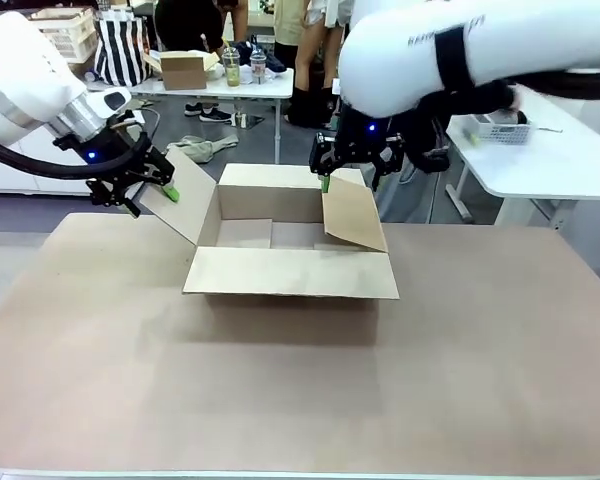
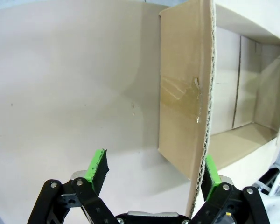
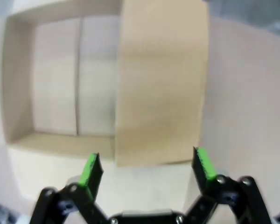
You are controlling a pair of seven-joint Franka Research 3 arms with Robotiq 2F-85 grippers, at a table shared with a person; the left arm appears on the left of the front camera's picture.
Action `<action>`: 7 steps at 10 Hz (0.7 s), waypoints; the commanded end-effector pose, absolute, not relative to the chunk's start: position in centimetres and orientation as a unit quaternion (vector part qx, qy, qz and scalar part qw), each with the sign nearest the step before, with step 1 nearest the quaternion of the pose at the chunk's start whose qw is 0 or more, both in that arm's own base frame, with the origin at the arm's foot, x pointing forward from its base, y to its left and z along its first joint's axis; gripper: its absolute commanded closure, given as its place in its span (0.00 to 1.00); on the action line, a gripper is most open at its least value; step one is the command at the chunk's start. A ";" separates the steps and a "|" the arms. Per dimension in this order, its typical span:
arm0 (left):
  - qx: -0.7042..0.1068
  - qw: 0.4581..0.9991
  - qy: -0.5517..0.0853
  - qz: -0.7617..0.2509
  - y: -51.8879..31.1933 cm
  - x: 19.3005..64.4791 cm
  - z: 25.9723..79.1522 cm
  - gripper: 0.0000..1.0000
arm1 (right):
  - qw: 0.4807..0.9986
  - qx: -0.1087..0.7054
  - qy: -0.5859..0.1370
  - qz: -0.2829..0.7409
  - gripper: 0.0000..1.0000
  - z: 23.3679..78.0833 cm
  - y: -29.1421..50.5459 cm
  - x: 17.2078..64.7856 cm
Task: Pack the gift set into the box.
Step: Place both hands on the side flaps of the Package Box and spread them outward.
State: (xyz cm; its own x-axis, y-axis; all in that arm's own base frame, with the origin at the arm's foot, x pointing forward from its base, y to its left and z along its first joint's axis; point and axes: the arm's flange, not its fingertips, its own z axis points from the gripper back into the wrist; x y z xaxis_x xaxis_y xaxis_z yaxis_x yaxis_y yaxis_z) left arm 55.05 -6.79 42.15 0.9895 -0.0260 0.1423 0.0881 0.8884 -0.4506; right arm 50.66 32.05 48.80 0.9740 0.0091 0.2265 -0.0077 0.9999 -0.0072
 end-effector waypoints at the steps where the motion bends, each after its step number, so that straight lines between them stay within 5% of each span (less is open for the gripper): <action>1: -0.229 0.971 -0.066 -0.024 -6.9 55.0 42.3 0.00 | 0.992 -0.055 -0.093 -0.068 0.00 48.4 37.5 54.3; 7: -0.229 0.971 -0.066 -0.024 -6.9 55.0 42.3 0.00 | 0.981 -0.168 -0.077 -0.055 0.00 42.9 41.1 58.2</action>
